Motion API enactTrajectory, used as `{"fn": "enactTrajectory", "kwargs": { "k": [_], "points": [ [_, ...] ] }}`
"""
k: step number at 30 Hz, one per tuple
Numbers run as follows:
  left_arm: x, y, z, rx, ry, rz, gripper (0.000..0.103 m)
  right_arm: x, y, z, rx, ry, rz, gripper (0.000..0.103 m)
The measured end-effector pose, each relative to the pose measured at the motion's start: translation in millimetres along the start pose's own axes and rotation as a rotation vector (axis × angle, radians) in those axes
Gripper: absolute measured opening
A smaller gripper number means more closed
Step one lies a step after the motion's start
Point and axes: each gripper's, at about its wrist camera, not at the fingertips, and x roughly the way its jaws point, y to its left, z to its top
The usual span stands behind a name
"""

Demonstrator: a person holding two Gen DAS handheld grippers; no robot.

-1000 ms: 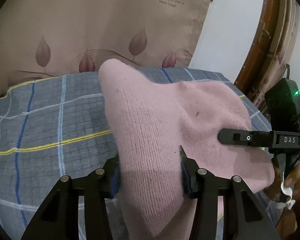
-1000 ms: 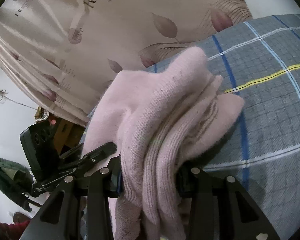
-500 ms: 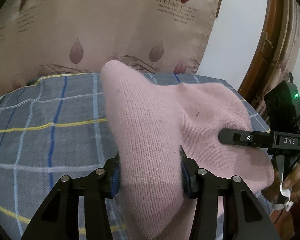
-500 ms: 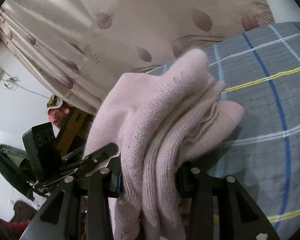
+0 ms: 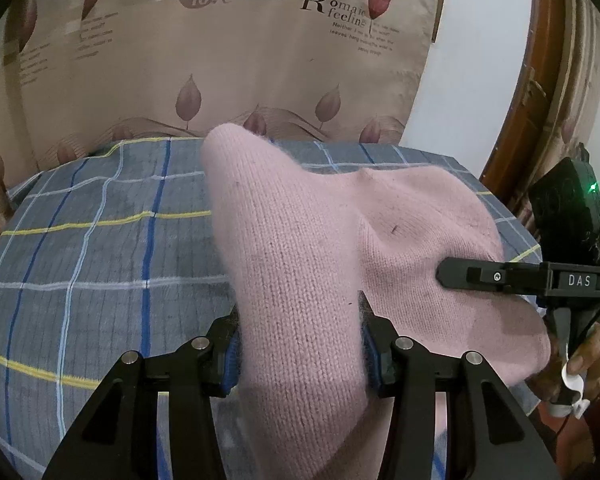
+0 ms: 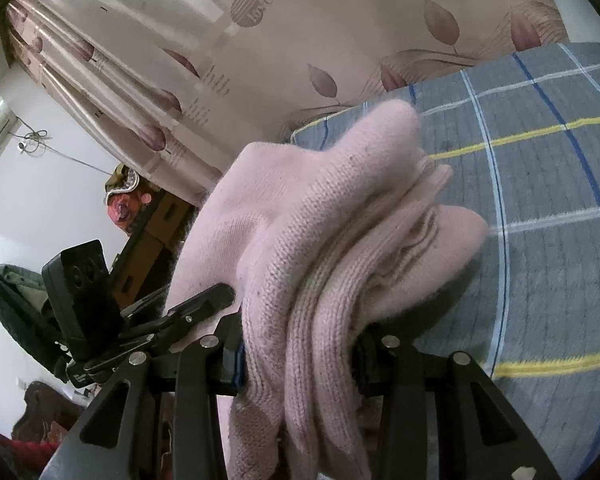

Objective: Fold small clothes
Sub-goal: 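Hold the pink bundle pinched between both grippers on the bedspread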

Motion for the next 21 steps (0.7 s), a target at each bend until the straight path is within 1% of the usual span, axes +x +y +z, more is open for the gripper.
{"fn": "enactTrajectory", "kwargs": {
  "k": [6,11,21],
  "points": [
    [-9.2,-0.9,-14.5,-0.005,0.003,-0.001,0.049,-4.1,4.6,-16.0,0.0,0.01,0.0,0.036],
    [-13.0,-1.8,-19.5,-0.007,0.002,0.002,0.049,-6.9,6.7,-21.2,-0.004,0.014,0.0,0.037],
    [-16.4,0.6,-22.3,-0.006,-0.01,0.003,0.049,-6.0,7.9,-19.4,-0.013,0.012,0.003,0.037]
  ]
}}
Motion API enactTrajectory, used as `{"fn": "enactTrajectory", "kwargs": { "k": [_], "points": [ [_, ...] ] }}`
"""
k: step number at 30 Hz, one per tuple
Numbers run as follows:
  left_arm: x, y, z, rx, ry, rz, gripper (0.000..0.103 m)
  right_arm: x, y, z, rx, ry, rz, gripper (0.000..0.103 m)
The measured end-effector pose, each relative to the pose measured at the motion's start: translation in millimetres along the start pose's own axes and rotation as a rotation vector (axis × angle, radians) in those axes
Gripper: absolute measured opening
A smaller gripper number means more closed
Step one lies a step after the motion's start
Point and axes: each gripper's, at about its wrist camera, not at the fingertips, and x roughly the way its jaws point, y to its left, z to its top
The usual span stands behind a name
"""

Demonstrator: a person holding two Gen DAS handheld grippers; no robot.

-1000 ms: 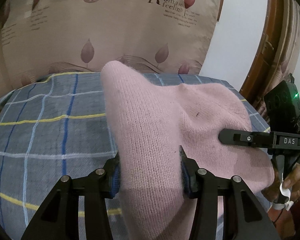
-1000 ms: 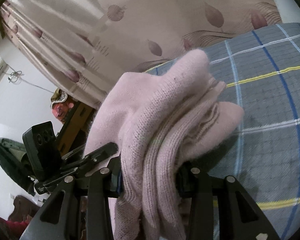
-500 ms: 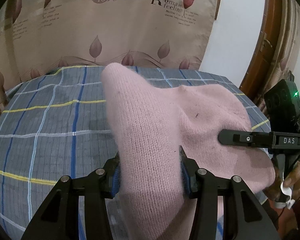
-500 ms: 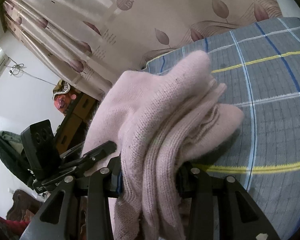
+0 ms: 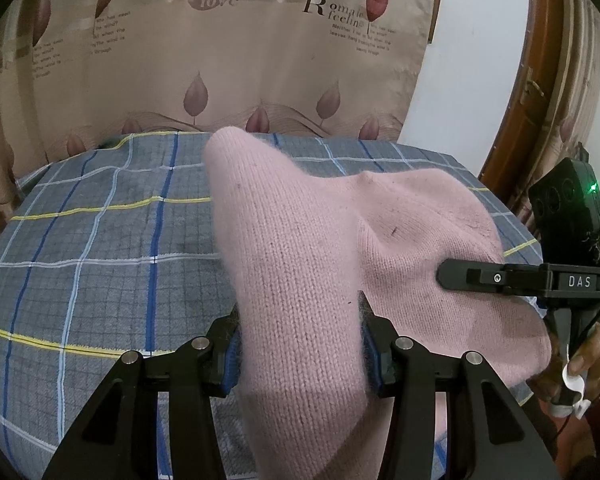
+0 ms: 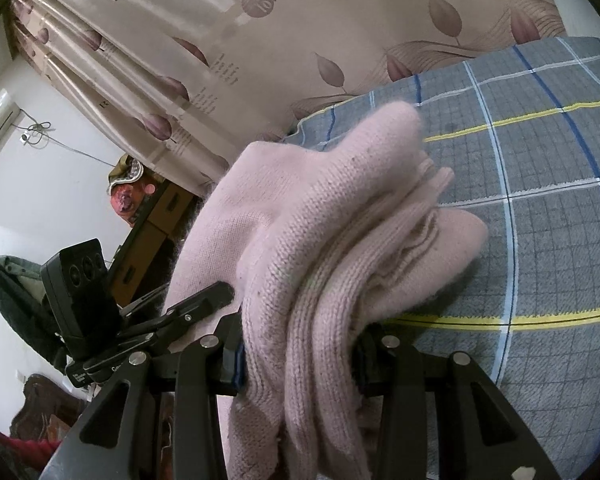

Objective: Fold small clothes
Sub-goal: 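Hold the pink bundle pinched between both grippers on the bedspread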

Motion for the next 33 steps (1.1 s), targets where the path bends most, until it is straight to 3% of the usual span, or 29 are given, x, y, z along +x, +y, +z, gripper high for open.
{"fn": "enactTrajectory", "kwargs": {
  "k": [33],
  "points": [
    [3.4,-1.3,7.6,-0.002,-0.012,0.005,0.049,-1.8,0.1,3.6,-0.008,-0.007,-0.001,0.037]
  ]
}}
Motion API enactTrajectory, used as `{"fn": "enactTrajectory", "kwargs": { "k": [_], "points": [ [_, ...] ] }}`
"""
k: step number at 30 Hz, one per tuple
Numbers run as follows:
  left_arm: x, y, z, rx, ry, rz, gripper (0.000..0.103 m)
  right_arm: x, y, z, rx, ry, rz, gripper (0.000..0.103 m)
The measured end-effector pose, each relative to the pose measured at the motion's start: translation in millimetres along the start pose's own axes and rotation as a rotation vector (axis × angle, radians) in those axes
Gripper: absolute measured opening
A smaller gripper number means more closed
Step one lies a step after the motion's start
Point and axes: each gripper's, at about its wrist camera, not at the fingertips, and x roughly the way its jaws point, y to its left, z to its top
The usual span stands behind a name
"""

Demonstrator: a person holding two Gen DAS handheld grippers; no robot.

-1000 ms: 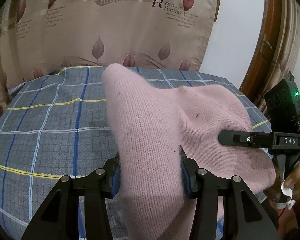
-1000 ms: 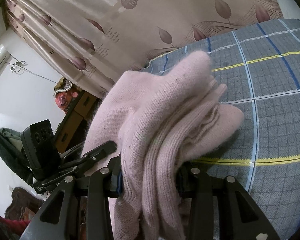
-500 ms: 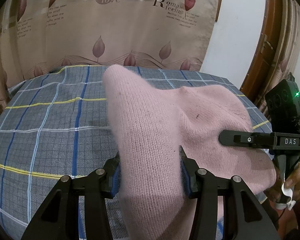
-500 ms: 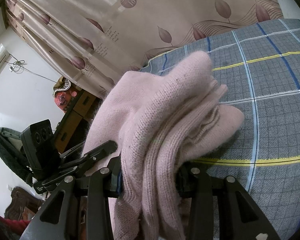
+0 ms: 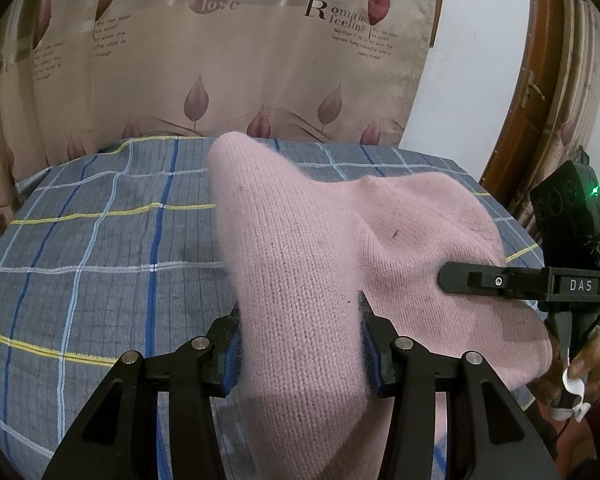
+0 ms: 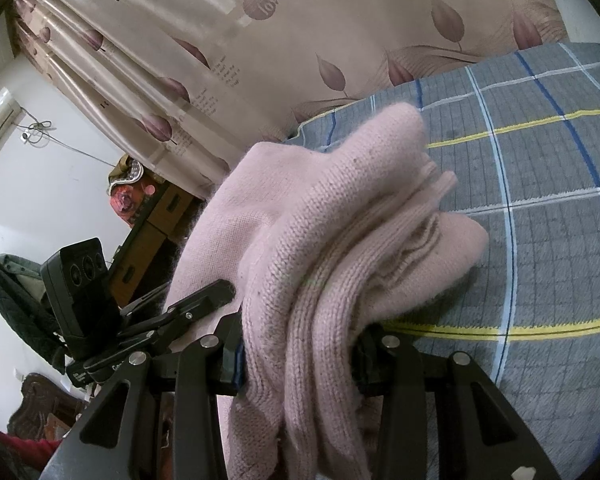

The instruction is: Fold small clothes

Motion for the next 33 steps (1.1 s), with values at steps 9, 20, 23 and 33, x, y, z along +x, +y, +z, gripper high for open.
{"fn": "enactTrajectory", "kwargs": {
  "k": [9,20,23,33],
  "points": [
    [18.7,4.9,31.8,0.002,-0.032,0.012,0.049,2.4,0.3,34.6,-0.041,-0.028,-0.014,0.037],
    [42.4,14.7,67.1,0.025,-0.097,0.045,0.033,16.4,-21.8,70.6,-0.026,-0.052,-0.025,0.037],
    [48.8,19.9,71.2,-0.002,-0.074,0.055,0.033,23.3,-24.5,70.9,-0.018,-0.047,-0.04,0.037],
    [68.0,90.4,53.4,-0.21,0.103,-0.106,0.052,14.9,-39.9,60.0,0.013,-0.034,-0.033,0.037]
  ]
}}
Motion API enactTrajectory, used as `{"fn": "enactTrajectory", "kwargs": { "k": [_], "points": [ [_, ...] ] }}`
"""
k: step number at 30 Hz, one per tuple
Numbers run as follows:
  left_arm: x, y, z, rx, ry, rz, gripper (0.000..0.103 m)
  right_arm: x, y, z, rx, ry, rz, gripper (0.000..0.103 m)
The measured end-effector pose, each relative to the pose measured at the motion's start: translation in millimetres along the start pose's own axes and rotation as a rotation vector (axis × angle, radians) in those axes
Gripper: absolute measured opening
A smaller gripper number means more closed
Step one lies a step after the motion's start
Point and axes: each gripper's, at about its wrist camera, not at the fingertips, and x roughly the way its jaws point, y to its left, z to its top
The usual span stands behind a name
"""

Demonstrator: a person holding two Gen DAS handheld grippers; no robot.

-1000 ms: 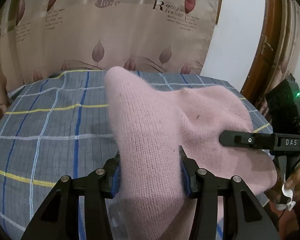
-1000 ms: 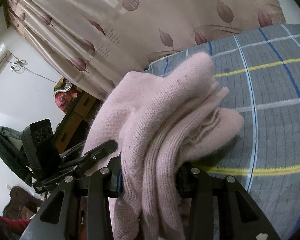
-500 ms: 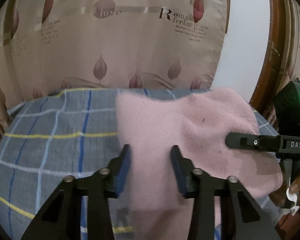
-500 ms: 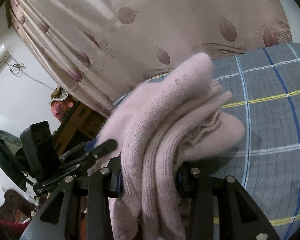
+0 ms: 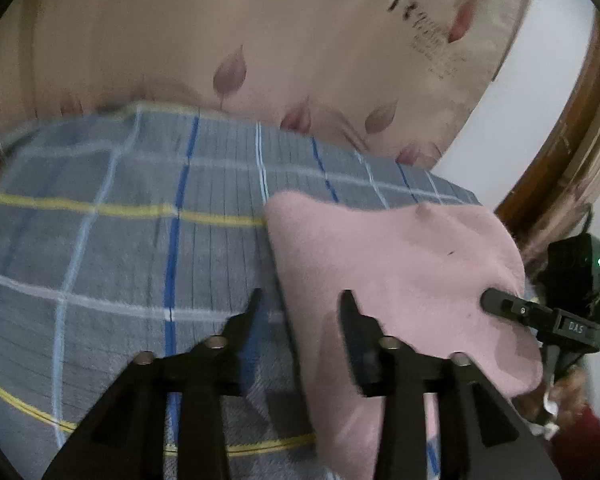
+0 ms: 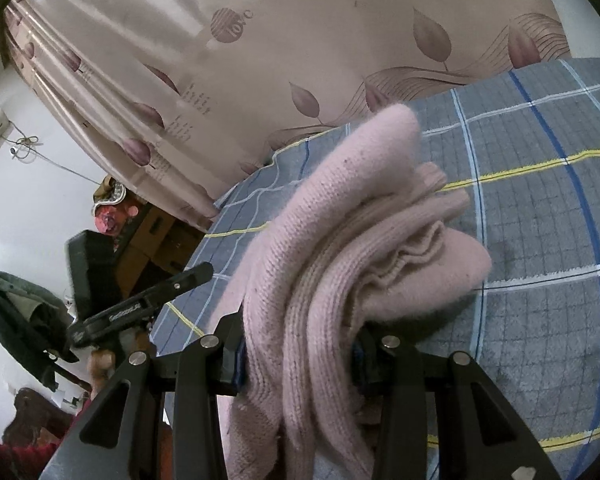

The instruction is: Fold small clothes

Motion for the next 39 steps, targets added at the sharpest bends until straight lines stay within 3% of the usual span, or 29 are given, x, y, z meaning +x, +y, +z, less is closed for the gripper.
{"fn": "enactTrajectory", "kwargs": {
  "k": [1,7,12,16,19,21,23,24,26,39],
  "points": [
    [9.1,10.0,0.0,-0.034,0.045,-0.06,0.061,-0.2,-0.6,-1.1,-0.001,0.001,0.0,0.037],
    [56.5,39.7,-2.5,-0.16,0.192,-0.328,0.069,-1.2,-14.7,-8.9,0.031,0.003,0.015,0.037],
    [83.1,27.2,1.3,-0.15,0.276,-0.457,0.07,-0.6,-34.4,-15.4,0.079,0.019,0.041,0.037],
    [99.3,0.7,0.0,-0.056,0.314,-0.41,0.079,2.0,-42.5,-20.9,0.105,0.031,0.064,0.041],
    [103.1,-8.5,-2.8,-0.04,0.277,-0.398,0.079,4.7,-44.1,-20.6,0.118,0.048,0.061,0.049],
    [102.4,-9.7,-3.1,-0.047,0.25,-0.379,0.071,5.7,-44.3,-19.2,0.126,0.049,0.065,0.052],
    [99.3,-12.1,-6.3,-0.045,0.226,-0.352,0.063,8.6,-44.8,-18.4,0.127,0.052,0.046,0.052],
    [96.7,-14.1,-7.2,-0.043,0.211,-0.342,0.061,11.8,-45.0,-18.4,0.128,0.06,0.033,0.044],
    [92.1,-18.7,-7.2,-0.032,0.187,-0.312,0.056,16.0,-42.9,-19.7,0.12,0.066,0.004,0.039],
    [6.2,-54.2,-10.9,0.115,0.009,-0.127,0.054,-11.8,15.2,-14.6,0.008,-0.016,0.062,0.037]
  ]
}}
